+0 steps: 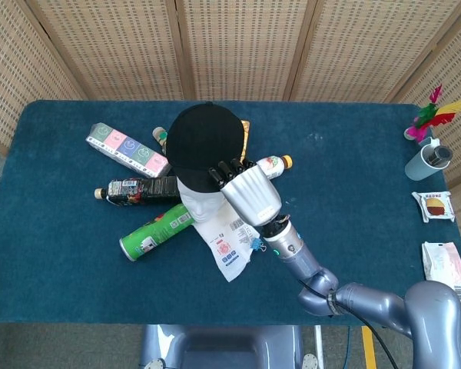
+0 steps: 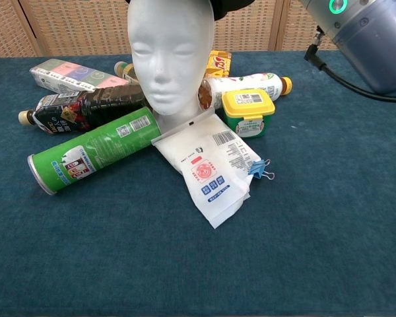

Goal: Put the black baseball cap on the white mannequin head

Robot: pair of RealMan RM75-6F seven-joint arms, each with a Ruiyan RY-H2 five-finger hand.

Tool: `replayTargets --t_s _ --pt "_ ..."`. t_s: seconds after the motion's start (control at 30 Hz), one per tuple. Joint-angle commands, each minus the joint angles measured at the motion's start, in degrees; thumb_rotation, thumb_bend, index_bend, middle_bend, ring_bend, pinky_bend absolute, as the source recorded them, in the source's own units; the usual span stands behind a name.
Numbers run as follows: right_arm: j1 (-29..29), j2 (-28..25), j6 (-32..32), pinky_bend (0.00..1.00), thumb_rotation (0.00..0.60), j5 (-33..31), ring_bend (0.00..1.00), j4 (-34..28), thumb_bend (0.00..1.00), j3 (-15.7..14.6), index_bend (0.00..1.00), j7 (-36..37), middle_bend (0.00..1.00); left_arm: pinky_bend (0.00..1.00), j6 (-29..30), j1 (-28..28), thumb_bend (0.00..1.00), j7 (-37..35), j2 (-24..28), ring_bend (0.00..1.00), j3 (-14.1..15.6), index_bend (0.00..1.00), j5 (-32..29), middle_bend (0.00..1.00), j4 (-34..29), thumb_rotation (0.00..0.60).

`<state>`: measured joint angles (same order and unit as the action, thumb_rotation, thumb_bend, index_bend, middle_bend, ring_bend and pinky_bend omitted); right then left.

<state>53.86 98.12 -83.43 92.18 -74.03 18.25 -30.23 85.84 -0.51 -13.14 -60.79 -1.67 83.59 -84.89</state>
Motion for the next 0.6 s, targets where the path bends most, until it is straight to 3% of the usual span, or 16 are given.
replayTargets --t_s 0.03,0.2,0.6 --pt "-1.05 0.06 0.89 0.88 0.6 -0.59 0.73 -2.34 0.39 -1.23 0.7 -2.86 0.64 0.31 -0.04 0.05 0.34 0.03 -0.05 0.39 0.03 0.66 0.12 0.52 -0.01 0.6" --pt "-1.86 0.7 2.8 0.88 0.6 -1.09 0.72 -5.78 0.38 -2.95 0.7 -7.52 0.64 0.31 -0.27 -0.02 0.34 -0.02 0.02 0.39 0.16 0.66 -0.05 0.52 0.17 0.6" --pt "-1.96 1.96 5.49 0.86 0.6 -1.87 0.7 -8.38 0.34 -3.15 0.66 -11.17 0.61 0.31 -0.61 0.03 0.33 -0.16 -0.21 0.39 0.34 0.66 0.07 0.52 0.51 0.6"
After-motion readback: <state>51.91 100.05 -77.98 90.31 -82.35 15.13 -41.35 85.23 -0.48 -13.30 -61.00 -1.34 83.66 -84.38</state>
